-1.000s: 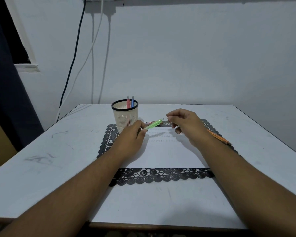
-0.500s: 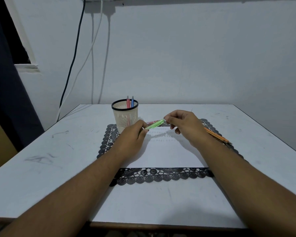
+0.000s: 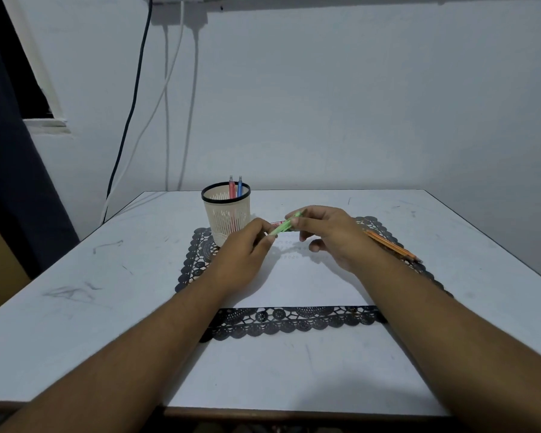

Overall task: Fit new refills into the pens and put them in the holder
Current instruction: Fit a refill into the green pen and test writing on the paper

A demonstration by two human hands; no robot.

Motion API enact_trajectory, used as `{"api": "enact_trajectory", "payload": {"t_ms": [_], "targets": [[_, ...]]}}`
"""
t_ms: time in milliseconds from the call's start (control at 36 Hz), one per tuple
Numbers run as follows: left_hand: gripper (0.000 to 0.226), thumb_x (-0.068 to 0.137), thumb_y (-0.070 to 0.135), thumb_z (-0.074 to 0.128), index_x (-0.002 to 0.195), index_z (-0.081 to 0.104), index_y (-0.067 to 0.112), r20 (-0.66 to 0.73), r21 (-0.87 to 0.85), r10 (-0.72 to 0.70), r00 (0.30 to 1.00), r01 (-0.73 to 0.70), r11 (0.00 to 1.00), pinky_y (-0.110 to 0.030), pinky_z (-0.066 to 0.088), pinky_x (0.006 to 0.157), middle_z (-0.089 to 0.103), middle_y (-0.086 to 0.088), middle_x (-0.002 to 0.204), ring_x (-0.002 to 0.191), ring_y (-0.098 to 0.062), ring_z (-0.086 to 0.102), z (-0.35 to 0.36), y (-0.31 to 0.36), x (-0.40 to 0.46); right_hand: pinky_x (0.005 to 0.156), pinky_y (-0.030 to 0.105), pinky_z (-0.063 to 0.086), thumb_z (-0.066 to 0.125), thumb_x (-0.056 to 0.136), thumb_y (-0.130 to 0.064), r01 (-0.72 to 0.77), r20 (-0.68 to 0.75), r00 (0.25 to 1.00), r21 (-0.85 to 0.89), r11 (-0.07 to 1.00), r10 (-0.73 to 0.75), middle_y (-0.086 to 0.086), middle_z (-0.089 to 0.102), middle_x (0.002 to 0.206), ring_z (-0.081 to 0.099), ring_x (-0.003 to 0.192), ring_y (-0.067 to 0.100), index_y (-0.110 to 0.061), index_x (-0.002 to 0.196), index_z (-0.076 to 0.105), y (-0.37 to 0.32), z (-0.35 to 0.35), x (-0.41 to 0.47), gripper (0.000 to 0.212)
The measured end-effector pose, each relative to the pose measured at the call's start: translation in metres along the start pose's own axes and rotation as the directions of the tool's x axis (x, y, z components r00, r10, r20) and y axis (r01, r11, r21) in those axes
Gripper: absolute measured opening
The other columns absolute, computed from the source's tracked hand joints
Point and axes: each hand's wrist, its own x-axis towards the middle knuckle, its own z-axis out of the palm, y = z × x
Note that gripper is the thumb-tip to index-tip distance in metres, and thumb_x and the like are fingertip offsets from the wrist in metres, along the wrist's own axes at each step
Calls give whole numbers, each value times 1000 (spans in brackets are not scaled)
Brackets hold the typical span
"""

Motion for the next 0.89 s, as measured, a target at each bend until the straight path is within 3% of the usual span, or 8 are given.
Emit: {"api": "enact_trajectory", "payload": {"t_ms": [83,194,306,417,528,667,889], "targets": [[10,106,26,54,99,62,28,36,-62,-21,999,23,998,-38,45,67,67,6,78,68,-21,57,1,1,-2,59,28,47,69,98,-14,11,-49,999,78,997,-7,3,75,91,63,79,17,-14,99,76,-1,8,1,8],[25,106,8,48,103,71,19,64,-173,-64,996,75,982,-34,49,73,74,1,81,68,-15,62,0,2,-2,76,32,59,49,109,-17,79,-110,993,305,949,-48,10,77,98,71,88,23,-13,105,62,-10,15,2,14],[19,106,10,53,108,72,13,131,-276,-57,990,91,957,-28,49,72,76,-5,87,72,-15,62,-2,7,-3,84,42,59,35,113,-18,129,-73,991,434,892,-108,7,65,89,70,87,26,-17,113,57,-17,18,-1,22],[11,100,9,64,107,71,11,172,-355,-47,984,106,929,-28,50,73,75,-9,89,74,-14,62,1,10,-4,76,39,55,33,113,-18,138,-64,990,613,778,-125,4,53,83,57,71,21,-18,114,56,-19,22,-2,23],[11,101,13,62,100,71,7,166,-354,-38,985,95,930,-27,48,71,73,-2,83,73,-14,61,1,9,-3,61,30,37,40,109,-28,76,-8,995,729,680,-102,2,44,75,39,61,16,-18,97,56,-20,19,-4,22],[6,99,11,65,100,71,8,150,-359,-62,987,113,926,-25,48,70,72,-1,82,73,-14,60,1,8,-3,61,33,29,42,97,-48,38,37,993,791,611,-110,1,31,66,28,60,17,-15,70,45,-23,15,-7,43],[3,96,6,67,97,70,7,140,-343,-54,989,99,934,-25,50,70,69,-1,79,72,-13,59,4,9,-4,60,33,26,45,89,-46,28,33,995,822,569,-97,1,24,63,19,62,18,-17,65,35,-22,16,-9,39]]}}
